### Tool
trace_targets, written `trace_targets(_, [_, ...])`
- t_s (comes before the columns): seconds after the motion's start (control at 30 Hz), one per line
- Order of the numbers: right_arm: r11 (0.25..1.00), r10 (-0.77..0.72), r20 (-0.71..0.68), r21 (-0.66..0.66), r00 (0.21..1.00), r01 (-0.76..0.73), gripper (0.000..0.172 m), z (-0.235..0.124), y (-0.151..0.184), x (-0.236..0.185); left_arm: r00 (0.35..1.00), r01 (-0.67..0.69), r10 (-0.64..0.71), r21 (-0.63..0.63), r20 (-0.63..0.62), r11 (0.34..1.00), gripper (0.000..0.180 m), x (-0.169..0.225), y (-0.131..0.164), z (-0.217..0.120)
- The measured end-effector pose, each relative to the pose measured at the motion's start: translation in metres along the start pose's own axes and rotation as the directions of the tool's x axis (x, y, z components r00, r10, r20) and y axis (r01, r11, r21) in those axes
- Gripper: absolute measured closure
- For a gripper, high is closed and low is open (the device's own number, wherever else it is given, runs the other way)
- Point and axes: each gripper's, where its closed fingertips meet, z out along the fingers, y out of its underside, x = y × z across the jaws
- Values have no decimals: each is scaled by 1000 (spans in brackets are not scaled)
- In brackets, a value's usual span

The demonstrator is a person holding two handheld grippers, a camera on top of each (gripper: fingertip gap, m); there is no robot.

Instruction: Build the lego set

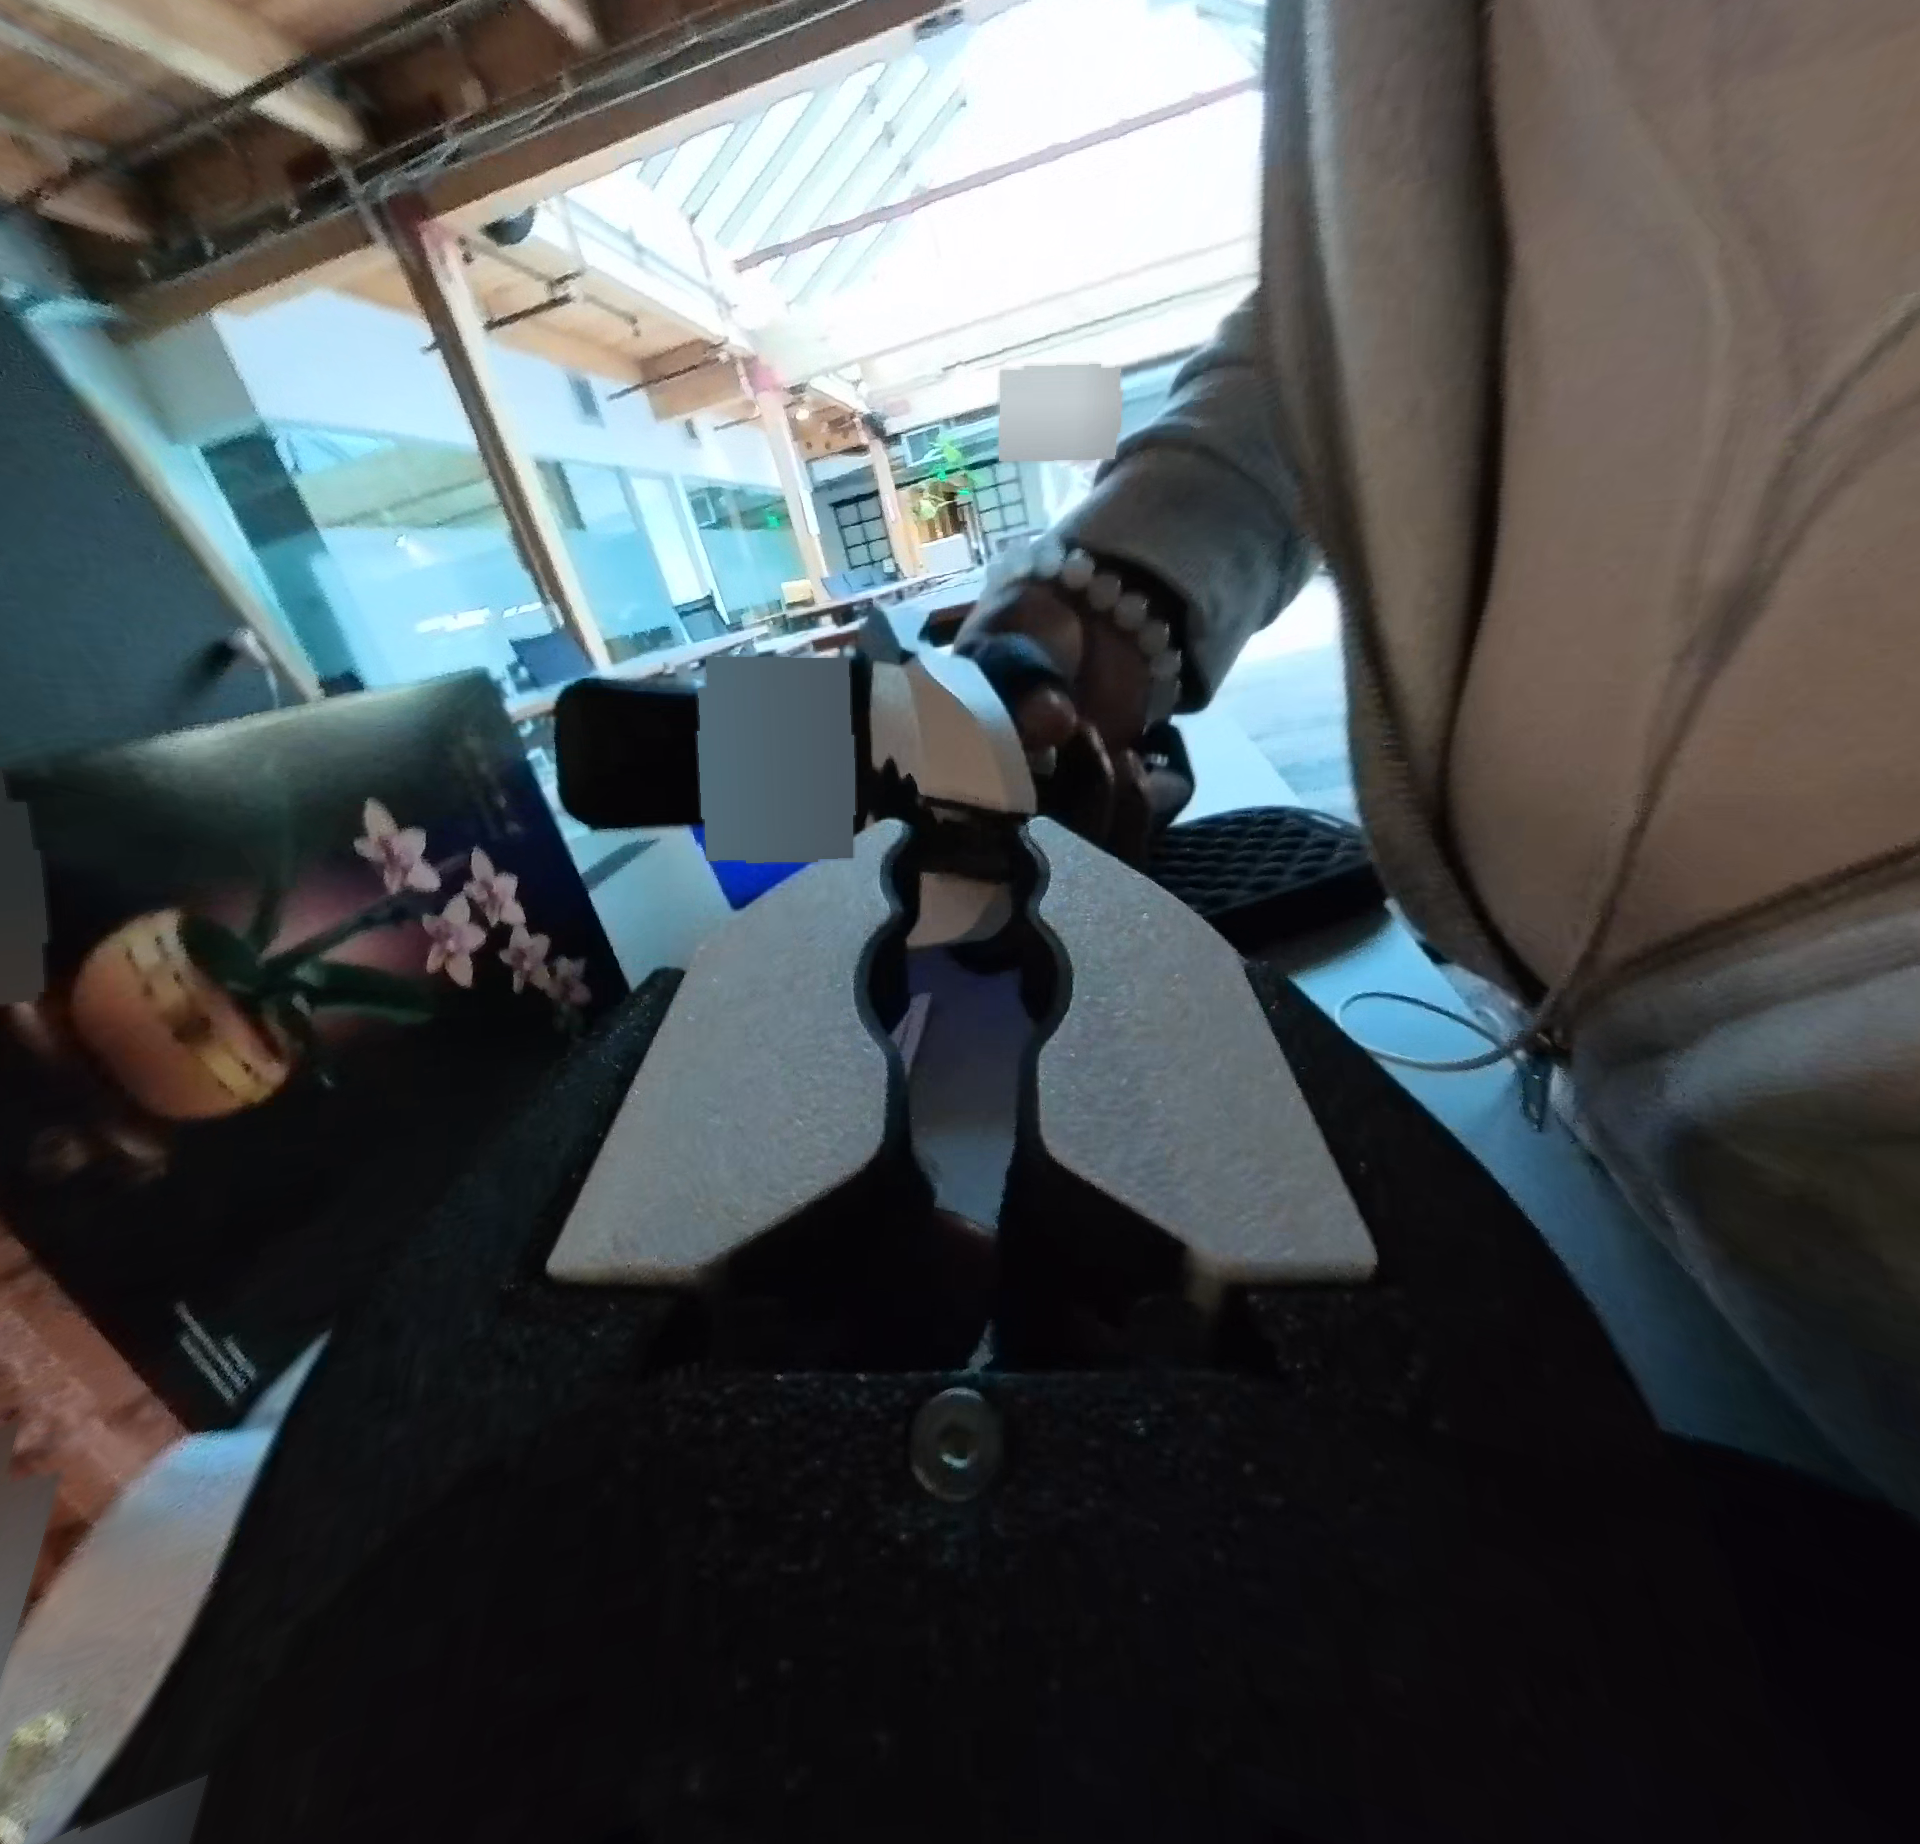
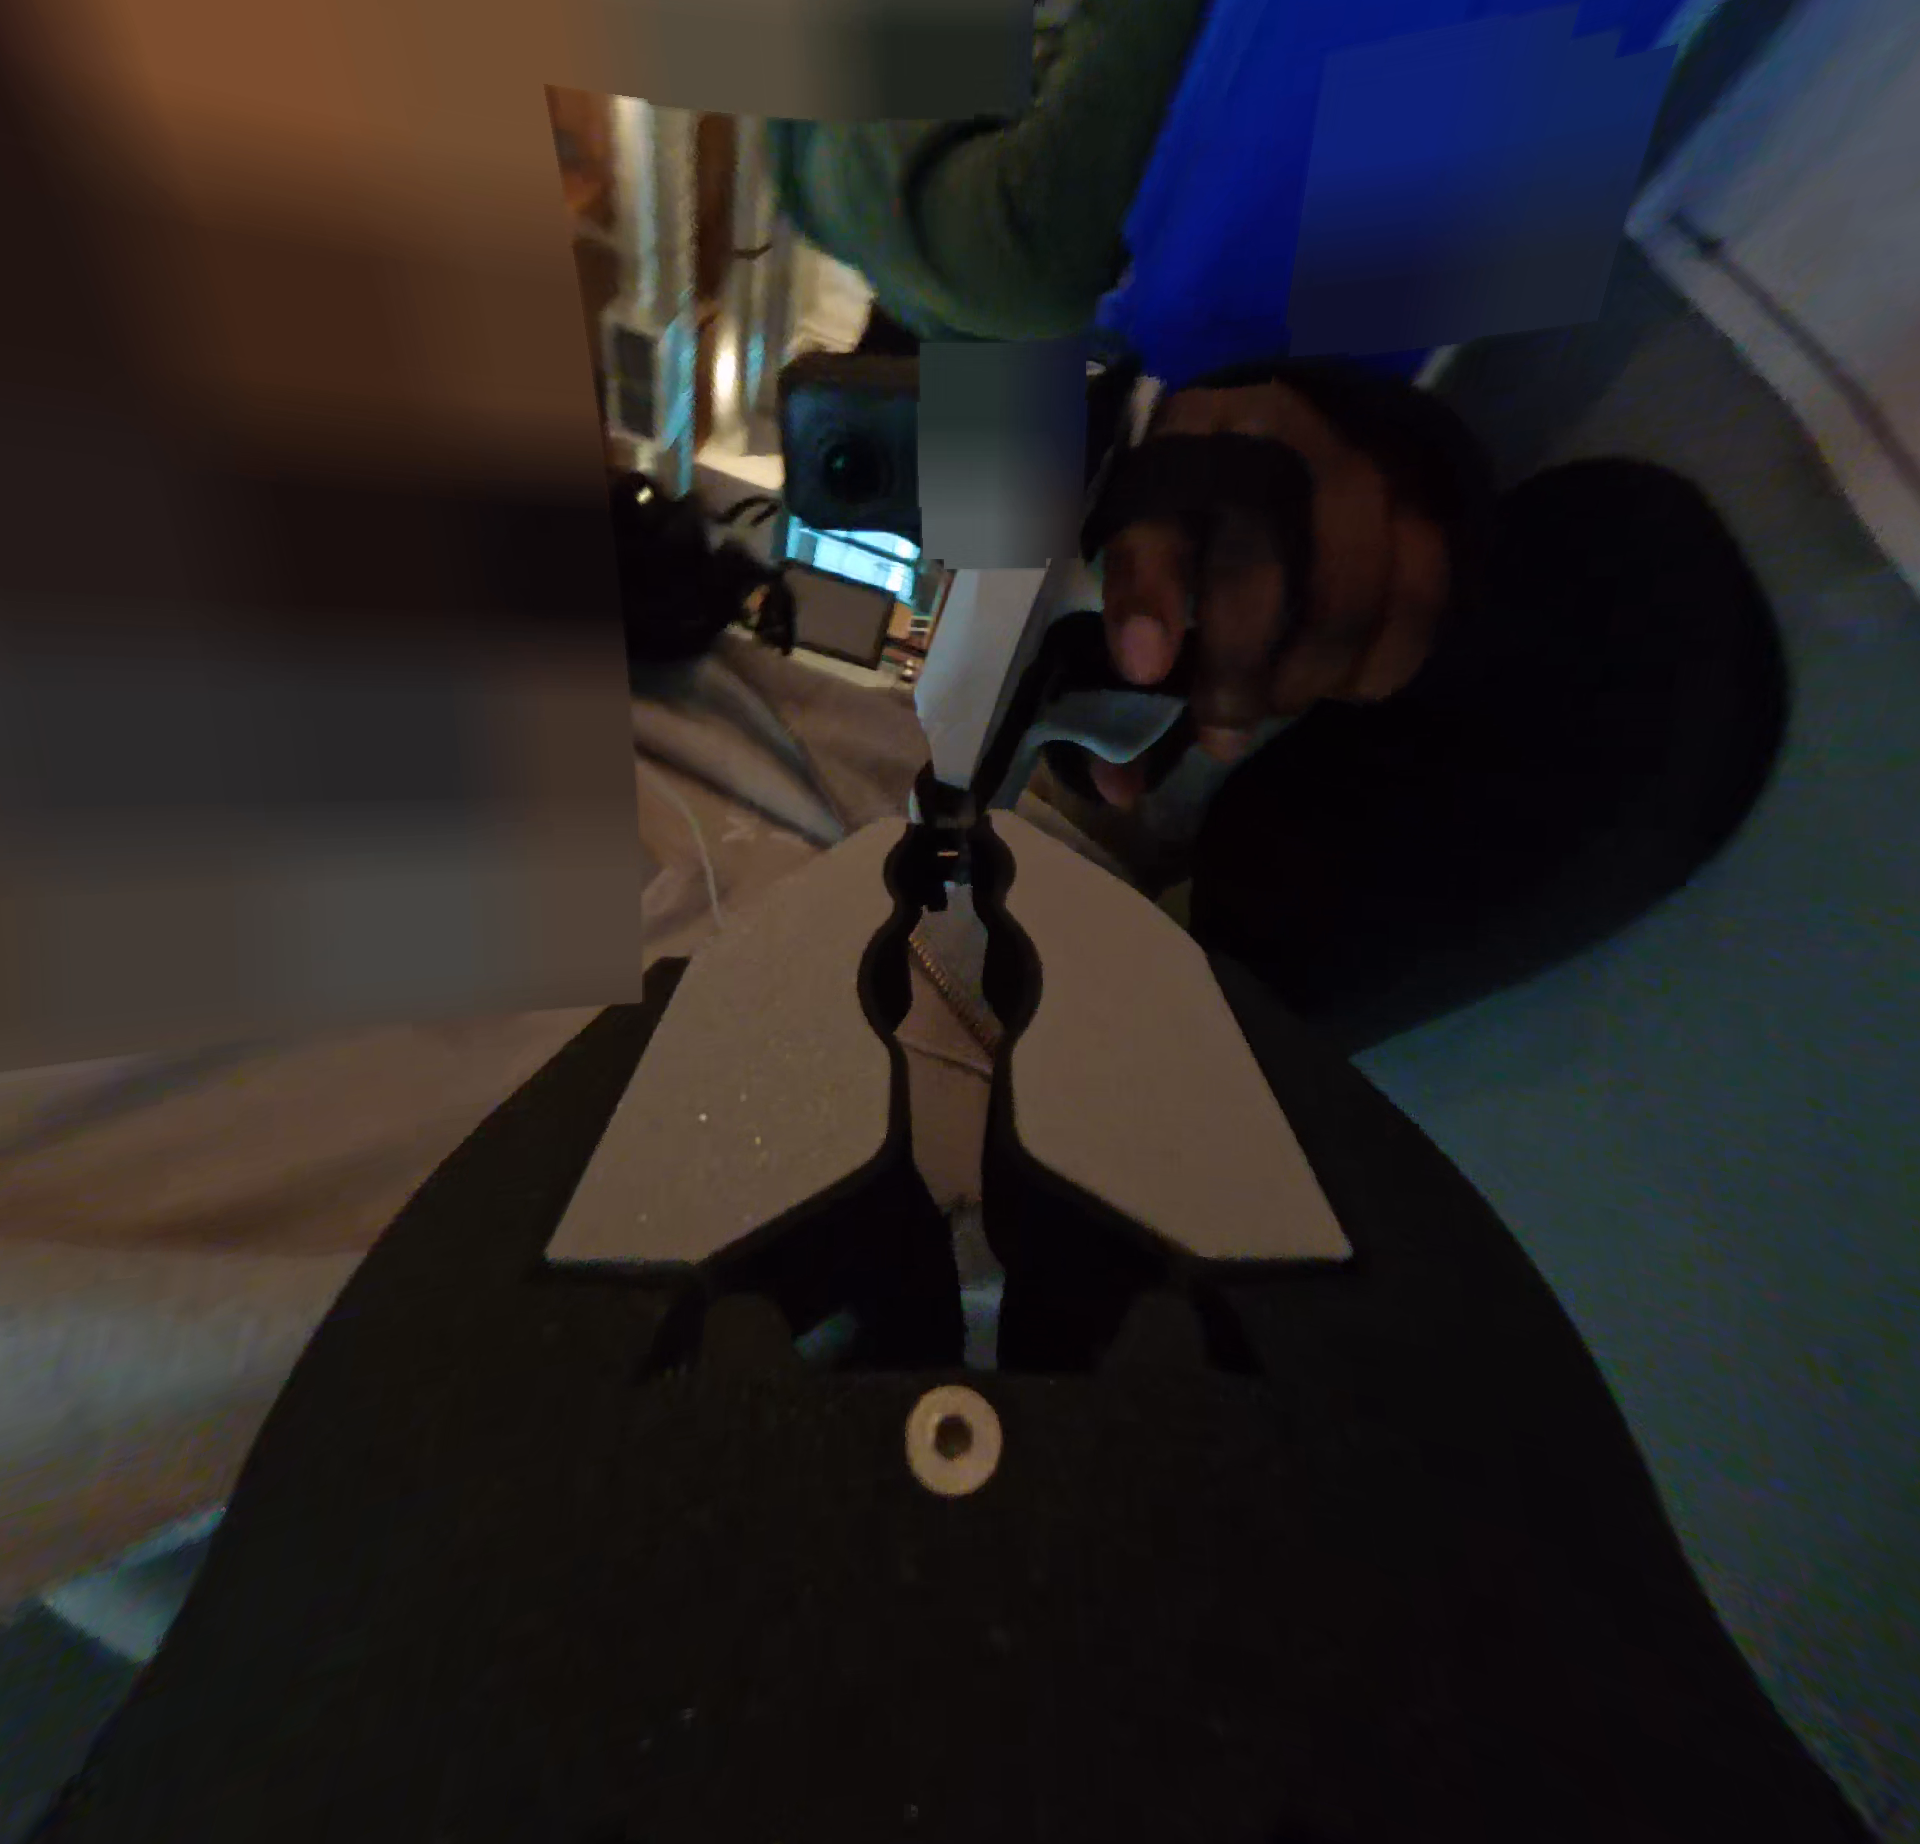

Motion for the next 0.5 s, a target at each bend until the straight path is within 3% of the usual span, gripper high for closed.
trace_targets(0.2, [983, 171, -34, -65, 985, -173, 164, 3, 2, -7, 994, 108, -105, 81, -40, 991, 165, 2, -6, 0])
trace_targets(0.3, [980, 186, -20, -75, 982, -187, 160, 5, -1, -12, 989, 143, -138, 111, -51, 984, 164, 2, -9, -1])
trace_targets(0.5, [969, 248, 96, -9, 964, -248, 146, 6, -15, -20, 976, 218, -216, 148, -29, 965, 165, -8, -12, -5])
